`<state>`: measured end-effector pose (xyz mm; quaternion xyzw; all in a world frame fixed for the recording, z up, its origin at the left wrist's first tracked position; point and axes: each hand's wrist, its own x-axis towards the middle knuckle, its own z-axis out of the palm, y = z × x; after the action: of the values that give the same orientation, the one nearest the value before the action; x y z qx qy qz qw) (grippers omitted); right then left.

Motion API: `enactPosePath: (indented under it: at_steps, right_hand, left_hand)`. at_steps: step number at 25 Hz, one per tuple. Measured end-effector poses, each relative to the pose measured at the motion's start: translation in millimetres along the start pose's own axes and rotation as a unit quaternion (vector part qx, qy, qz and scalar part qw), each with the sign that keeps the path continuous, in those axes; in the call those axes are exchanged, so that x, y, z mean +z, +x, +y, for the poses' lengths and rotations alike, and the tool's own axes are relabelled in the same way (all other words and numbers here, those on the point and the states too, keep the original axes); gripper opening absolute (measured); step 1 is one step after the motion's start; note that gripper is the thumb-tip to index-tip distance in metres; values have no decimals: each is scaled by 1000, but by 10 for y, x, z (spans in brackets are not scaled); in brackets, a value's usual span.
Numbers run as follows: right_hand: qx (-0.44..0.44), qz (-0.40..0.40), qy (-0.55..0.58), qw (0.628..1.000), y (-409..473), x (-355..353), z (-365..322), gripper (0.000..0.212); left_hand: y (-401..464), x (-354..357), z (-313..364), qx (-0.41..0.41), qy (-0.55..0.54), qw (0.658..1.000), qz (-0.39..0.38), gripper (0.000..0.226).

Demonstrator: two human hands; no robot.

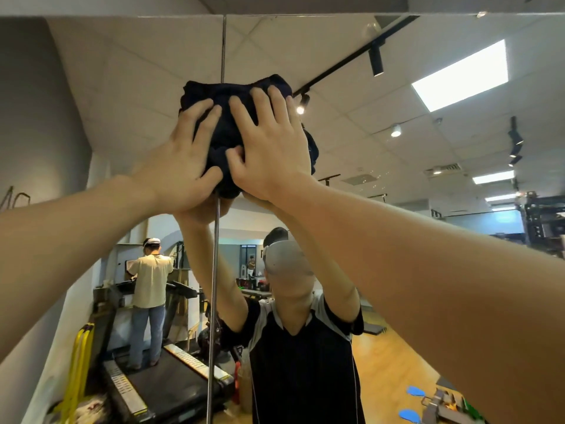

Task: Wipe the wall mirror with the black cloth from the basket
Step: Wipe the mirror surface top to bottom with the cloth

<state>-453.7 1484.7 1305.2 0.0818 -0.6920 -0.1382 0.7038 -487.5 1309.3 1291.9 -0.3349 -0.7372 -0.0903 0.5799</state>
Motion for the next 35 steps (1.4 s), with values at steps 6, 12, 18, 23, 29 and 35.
enactPosePath:
  at_steps: [6, 12, 18, 23, 29, 35]
  right_hand:
    - [-30, -15, -8, 999, -297, -53, 74, 72]
    - [-42, -23, -24, 999, -474, -143, 266, 72]
    - [-45, -4, -17, 999, -769, -277, 701, 71]
    - [-40, -21, -29, 999, -1047, -458, 1289, 71]
    - [5, -46, -48, 998, -1134, -780, 2200, 72]
    - [30, -69, -78, 994, -521, -775, 2394, 72]
  left_hand:
    - [-249, 101, 142, 15, 6, 1000, -19, 96]
    - [-283, 126, 395, 19, 21, 999, -23, 93]
    - [-257, 334, 854, 28, 38, 998, -29, 91]
    - [-98, 542, 1464, 35, 29, 998, -39, 90]
    - [494, 679, 2262, 63, 26, 997, -39, 88]
    - [1161, 407, 2130, 56, 50, 995, -60, 93]
